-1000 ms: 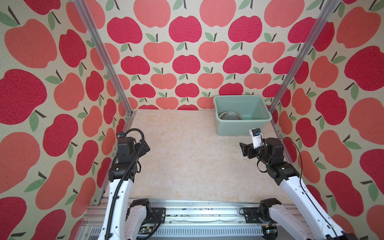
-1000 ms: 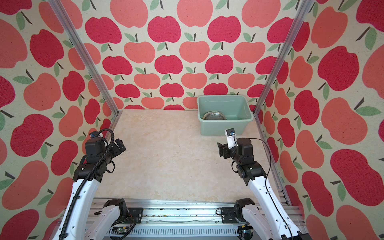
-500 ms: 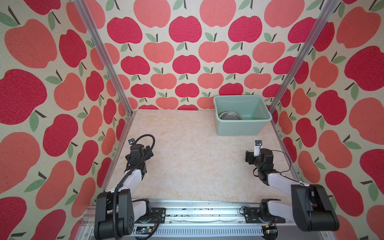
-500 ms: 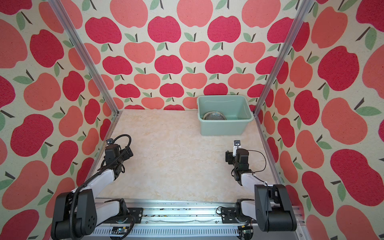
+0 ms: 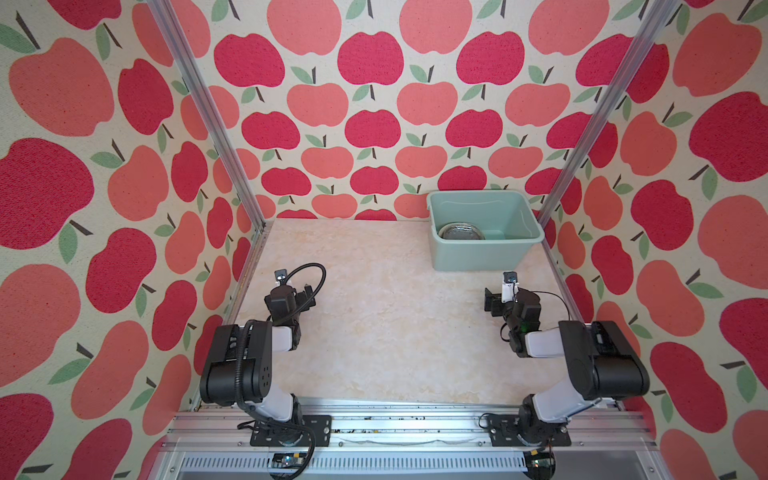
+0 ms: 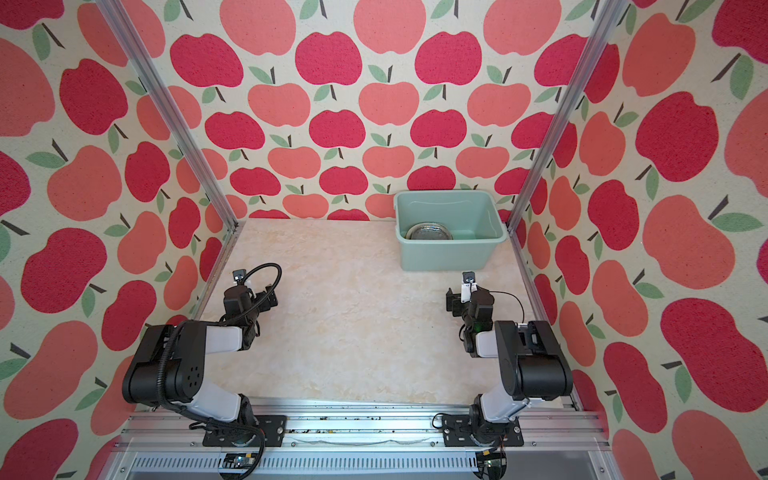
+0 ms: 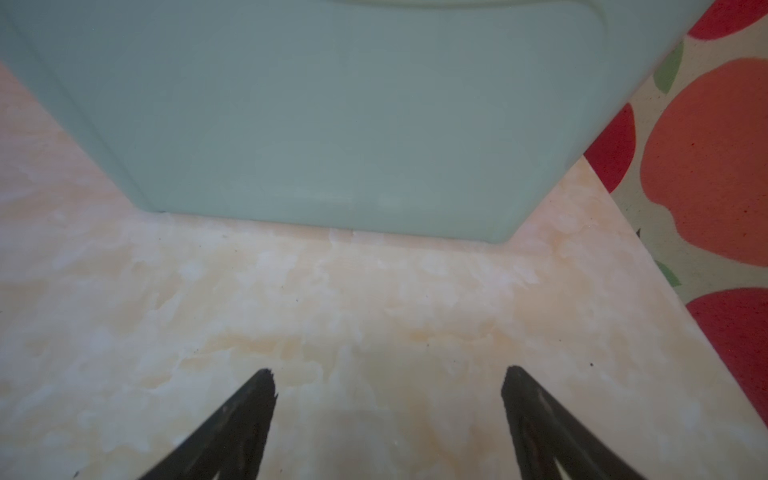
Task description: Place the plates into the plastic bin on the countertop
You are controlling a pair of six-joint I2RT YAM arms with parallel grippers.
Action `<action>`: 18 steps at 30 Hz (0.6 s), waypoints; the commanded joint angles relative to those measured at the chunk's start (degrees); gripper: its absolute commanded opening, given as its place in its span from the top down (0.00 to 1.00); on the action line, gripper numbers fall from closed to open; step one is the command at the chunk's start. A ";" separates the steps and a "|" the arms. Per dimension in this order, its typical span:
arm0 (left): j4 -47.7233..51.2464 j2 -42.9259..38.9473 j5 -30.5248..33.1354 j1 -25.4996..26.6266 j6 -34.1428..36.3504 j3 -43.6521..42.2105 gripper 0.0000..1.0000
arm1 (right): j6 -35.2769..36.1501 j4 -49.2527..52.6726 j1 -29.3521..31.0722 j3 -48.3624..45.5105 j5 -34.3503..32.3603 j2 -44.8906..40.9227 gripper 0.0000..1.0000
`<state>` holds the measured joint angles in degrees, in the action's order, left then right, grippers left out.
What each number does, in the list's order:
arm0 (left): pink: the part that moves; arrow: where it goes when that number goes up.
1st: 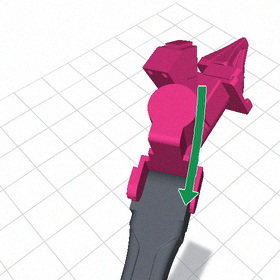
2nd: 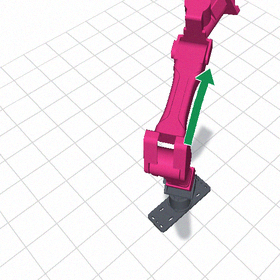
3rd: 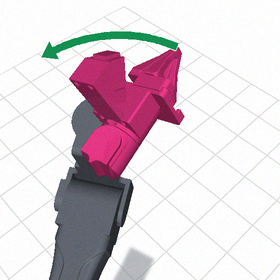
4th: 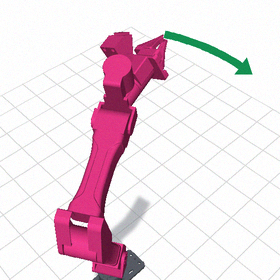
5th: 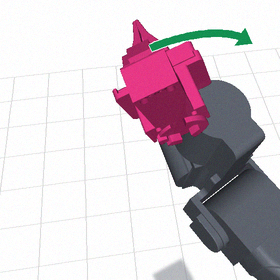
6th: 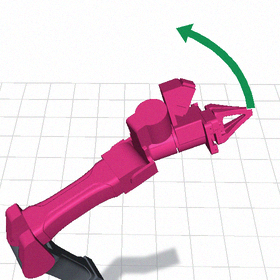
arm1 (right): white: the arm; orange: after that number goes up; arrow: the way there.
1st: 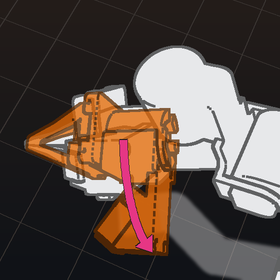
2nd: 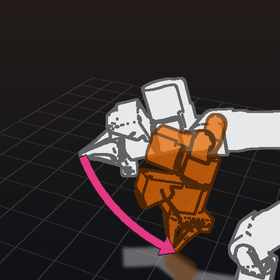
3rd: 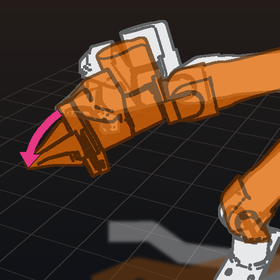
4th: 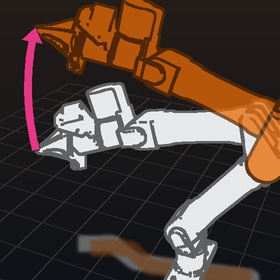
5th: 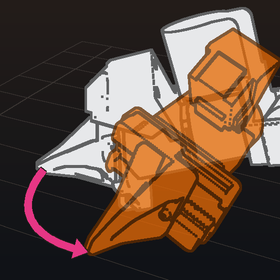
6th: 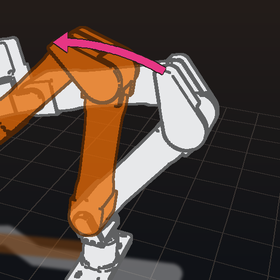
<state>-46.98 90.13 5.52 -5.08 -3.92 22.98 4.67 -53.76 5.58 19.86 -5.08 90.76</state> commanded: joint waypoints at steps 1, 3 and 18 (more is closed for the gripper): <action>-5.68 0.63 -0.52 -0.57 0.69 -1.23 0.01 | -0.28 -0.78 -0.79 1.56 -0.18 -0.59 0.03; -8.76 1.81 -0.24 -0.39 1.36 -1.97 0.01 | -1.90 -1.97 -2.50 1.55 0.77 0.13 0.01; -10.43 2.36 1.78 2.27 4.19 -2.14 0.01 | -0.92 -1.77 -1.86 1.76 0.42 0.34 0.01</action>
<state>-55.57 91.64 6.68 -2.87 -0.49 21.34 4.25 -55.27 3.16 20.47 -4.82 90.78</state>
